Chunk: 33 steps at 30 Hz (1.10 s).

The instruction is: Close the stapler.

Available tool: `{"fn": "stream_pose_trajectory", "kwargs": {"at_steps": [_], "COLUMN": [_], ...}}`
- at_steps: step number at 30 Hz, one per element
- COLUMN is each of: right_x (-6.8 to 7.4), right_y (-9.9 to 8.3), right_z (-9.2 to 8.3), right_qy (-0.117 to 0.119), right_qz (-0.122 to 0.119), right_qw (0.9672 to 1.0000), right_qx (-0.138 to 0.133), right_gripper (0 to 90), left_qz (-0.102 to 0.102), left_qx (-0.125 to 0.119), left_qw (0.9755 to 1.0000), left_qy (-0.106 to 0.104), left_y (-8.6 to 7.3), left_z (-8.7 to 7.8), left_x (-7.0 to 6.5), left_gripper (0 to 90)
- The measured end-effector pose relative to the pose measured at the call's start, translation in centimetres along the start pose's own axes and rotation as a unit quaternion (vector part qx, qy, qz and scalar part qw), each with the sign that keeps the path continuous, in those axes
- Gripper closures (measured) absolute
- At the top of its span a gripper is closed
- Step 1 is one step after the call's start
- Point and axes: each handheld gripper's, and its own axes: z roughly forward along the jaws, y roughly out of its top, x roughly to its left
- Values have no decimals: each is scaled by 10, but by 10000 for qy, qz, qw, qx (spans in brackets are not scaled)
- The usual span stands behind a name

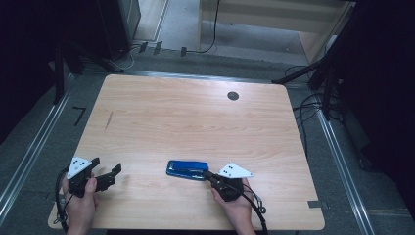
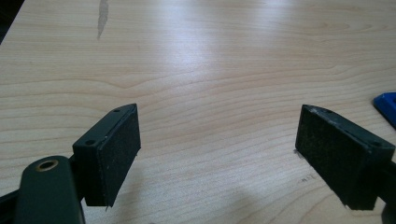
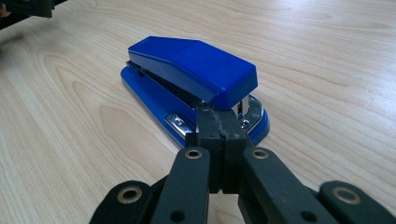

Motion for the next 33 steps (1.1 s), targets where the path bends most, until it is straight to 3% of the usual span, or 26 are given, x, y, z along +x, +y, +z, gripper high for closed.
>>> {"fn": "stream_pose_trajectory", "kwargs": {"at_steps": [23,33], "right_x": [-7,-11], "right_y": [4,4], "right_z": [7,-1], "right_qy": [-8,-13], "right_qz": [52,100], "right_qw": [10000,9999], "right_qx": [-20,-45], "right_gripper": [900,900], "left_qz": [25,56], "left_qx": [-5,1], "left_qw": [10000,10000], "left_qy": [-6,-22], "left_y": [0,0], "left_z": [0,0], "left_x": [-1,-1], "left_gripper": [145,146]}}
